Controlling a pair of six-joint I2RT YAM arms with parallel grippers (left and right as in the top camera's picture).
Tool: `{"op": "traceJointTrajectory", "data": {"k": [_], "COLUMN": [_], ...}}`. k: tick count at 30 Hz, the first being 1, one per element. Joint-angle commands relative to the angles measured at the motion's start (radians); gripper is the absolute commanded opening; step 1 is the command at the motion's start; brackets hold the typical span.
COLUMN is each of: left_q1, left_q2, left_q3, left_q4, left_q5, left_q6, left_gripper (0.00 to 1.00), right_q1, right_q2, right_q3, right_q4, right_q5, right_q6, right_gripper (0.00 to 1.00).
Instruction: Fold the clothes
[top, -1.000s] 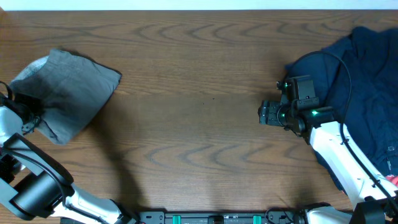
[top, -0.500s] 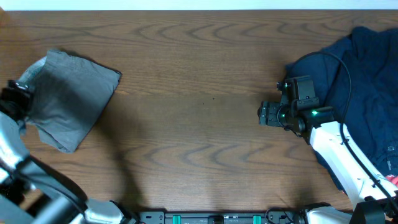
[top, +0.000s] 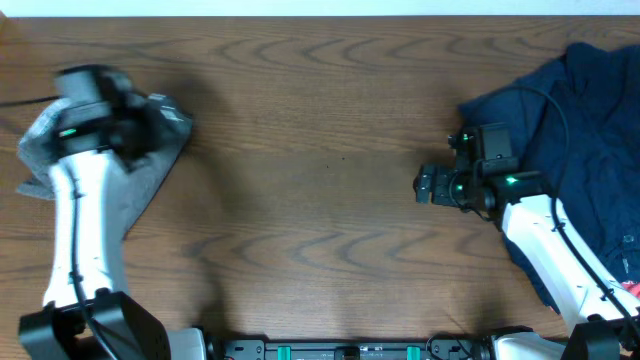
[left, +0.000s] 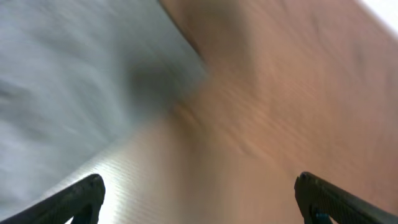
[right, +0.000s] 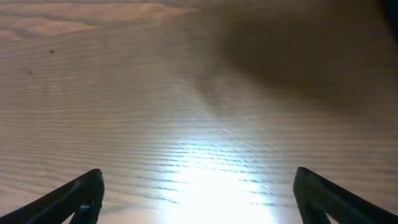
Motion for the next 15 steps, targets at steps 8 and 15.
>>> {"op": "traceJointTrajectory", "data": {"k": [8, 15], "left_q1": [-0.291, -0.299], "left_q2": [0.001, -0.077], "left_q3": [0.003, -0.005], "left_q4": [-0.395, -0.526], "left_q5": [-0.085, -0.084], "left_q6": [0.123, 0.121], "left_gripper": [0.98, 0.98], "right_q1": [-0.181, -0.224], "right_q2": [-0.018, -0.068], "right_q3": [0.172, 0.196], "right_q4": [-0.308, -0.401], "right_q5": [-0.039, -0.038], "right_q6": [-0.148, -0.148], "right_gripper": [0.99, 0.99]}}
